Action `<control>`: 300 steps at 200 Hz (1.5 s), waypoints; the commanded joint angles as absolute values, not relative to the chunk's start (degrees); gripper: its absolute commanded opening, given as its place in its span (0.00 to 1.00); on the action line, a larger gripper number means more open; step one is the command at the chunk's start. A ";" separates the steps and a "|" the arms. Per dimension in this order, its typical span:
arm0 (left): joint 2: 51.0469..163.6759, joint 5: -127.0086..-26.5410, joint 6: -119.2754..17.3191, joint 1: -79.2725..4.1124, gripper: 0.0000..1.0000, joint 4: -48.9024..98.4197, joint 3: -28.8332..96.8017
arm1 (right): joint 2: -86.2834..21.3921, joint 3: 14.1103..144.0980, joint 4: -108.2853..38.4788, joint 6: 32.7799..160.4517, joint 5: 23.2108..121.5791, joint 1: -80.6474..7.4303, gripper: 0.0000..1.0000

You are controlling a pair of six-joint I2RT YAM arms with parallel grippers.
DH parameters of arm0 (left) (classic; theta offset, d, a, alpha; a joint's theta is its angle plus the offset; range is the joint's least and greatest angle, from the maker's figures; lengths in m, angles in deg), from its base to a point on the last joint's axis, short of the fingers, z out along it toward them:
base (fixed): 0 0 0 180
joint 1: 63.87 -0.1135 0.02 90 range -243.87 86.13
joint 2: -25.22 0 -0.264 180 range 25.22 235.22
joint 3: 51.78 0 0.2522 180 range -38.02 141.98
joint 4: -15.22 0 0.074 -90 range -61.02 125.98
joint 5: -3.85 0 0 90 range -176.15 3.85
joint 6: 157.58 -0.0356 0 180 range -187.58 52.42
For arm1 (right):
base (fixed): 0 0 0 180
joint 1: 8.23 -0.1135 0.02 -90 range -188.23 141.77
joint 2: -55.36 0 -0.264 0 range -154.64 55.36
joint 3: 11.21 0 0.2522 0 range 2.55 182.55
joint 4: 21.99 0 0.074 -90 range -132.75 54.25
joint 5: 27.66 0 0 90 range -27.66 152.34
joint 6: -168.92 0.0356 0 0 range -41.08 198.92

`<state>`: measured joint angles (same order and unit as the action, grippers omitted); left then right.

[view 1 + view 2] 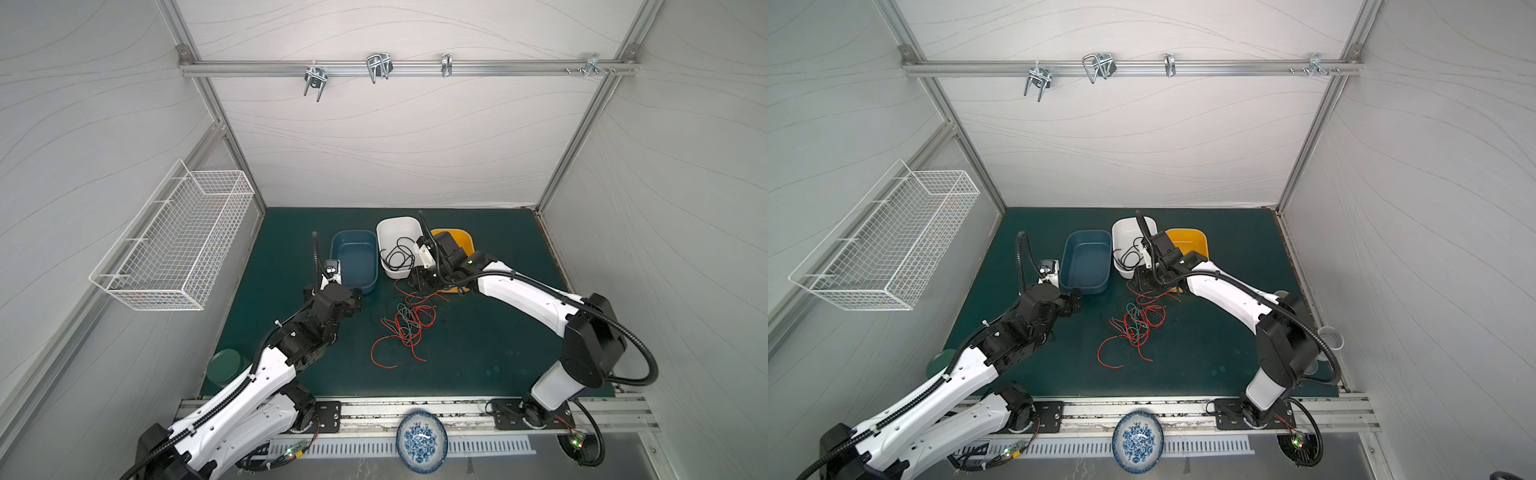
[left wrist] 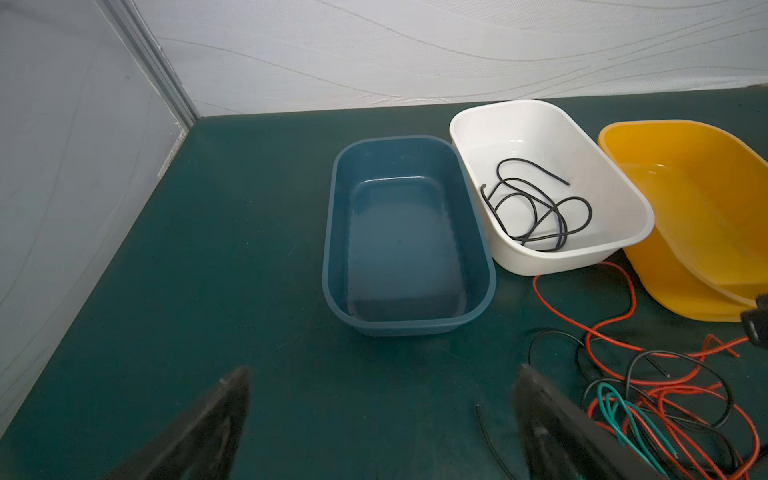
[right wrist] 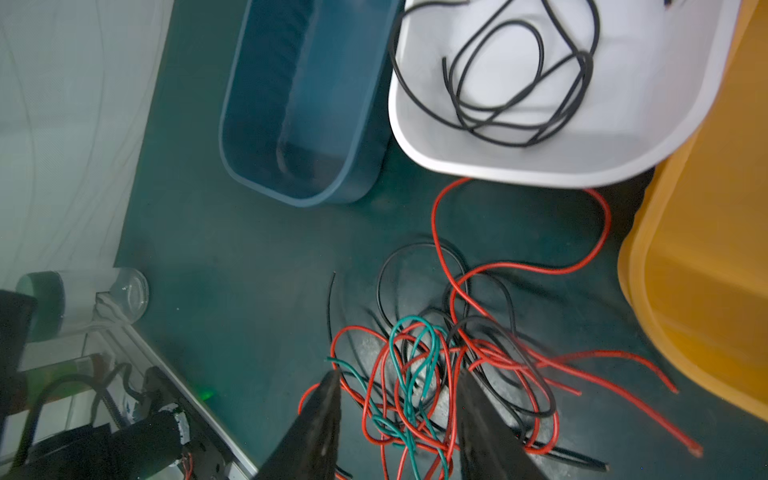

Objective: Untangle the cables

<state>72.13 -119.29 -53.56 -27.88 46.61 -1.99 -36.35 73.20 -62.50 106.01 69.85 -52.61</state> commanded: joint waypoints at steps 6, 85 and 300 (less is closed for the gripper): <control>73.20 -116.34 -51.73 -27.78 0.99 47.98 1.54 | -31.55 67.98 -61.21 106.42 67.69 -55.00 0.46; 78.54 -105.86 -44.73 -22.87 0.98 55.61 6.53 | -23.86 53.15 -55.78 105.86 71.75 -57.03 0.49; 100.81 -90.61 -21.98 -22.83 0.53 47.10 4.72 | -25.49 47.29 -48.90 107.04 71.04 -60.67 0.47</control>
